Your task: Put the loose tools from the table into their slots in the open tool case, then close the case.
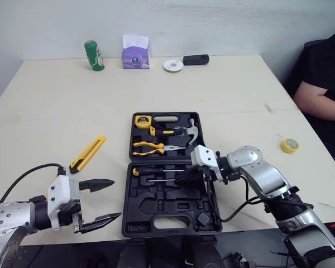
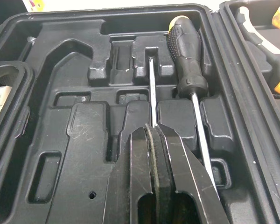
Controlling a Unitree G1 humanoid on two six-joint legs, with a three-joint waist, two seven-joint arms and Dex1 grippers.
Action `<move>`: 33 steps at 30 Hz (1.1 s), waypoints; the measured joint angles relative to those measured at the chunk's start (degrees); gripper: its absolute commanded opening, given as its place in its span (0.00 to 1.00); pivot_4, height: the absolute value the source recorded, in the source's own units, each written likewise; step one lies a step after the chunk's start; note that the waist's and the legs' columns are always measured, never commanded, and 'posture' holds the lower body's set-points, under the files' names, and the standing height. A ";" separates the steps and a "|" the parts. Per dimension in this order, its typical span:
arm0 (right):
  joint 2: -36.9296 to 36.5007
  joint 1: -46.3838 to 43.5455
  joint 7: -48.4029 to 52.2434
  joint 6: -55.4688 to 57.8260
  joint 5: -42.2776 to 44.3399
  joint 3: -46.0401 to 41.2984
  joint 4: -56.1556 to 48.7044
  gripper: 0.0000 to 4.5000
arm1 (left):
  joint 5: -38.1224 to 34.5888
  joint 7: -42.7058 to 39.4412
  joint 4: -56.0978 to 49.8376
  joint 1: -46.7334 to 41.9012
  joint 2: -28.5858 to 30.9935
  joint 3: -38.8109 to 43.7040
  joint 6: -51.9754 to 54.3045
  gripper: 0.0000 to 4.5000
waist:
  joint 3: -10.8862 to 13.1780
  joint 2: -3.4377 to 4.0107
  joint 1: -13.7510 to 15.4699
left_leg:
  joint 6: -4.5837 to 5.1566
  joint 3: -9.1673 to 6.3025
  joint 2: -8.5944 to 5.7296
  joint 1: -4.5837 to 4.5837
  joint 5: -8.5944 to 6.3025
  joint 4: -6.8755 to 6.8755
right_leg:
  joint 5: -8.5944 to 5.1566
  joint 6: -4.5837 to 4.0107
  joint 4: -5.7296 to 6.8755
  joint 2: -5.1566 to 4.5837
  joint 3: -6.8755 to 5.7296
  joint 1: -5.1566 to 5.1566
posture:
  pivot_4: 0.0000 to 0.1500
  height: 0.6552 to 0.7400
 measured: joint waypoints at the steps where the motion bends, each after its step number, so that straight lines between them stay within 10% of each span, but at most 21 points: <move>1: 0.13 0.37 0.12 -0.39 0.23 -0.36 0.14 0.01 | 0.00 0.11 -0.01 0.00 -0.20 0.00 -0.01 1.00 | 0.02 0.02 0.01 | 0.00 0.00 0.00 -0.02 0.00 -0.01 | 0.00 0.00 -0.01 0.00 0.00 -0.01 | 1.00 1.00; 10: -4.43 5.71 1.02 -5.39 7.95 -13.91 -0.76 0.01 | -0.13 3.52 0.00 1.06 -1.42 5.25 0.42 1.00 | 0.29 0.34 0.30 | 0.11 0.00 -0.06 -0.48 0.15 0.04 | 0.04 0.08 -0.31 -0.03 -0.08 -0.23 | 1.00 1.00; 20: -14.85 13.13 -7.20 -13.27 6.44 -32.06 6.81 0.98 | -0.97 4.64 11.99 8.03 -2.66 26.02 0.84 1.00 | 0.40 0.43 0.17 | 0.47 0.12 -0.04 -0.55 -0.08 0.01 | 0.04 0.09 -0.47 0.01 -0.08 -0.32 | 1.00 1.00; 33: -24.14 15.13 -19.94 -34.23 0.46 -44.53 44.79 0.99 | 2.33 11.99 37.59 9.59 -3.66 41.24 -7.37 1.00 | 0.56 0.61 -0.13 | 0.21 0.18 -0.02 -0.54 -0.24 -0.05 | 0.03 0.08 -0.39 -0.04 0.03 -0.48 | 1.00 1.00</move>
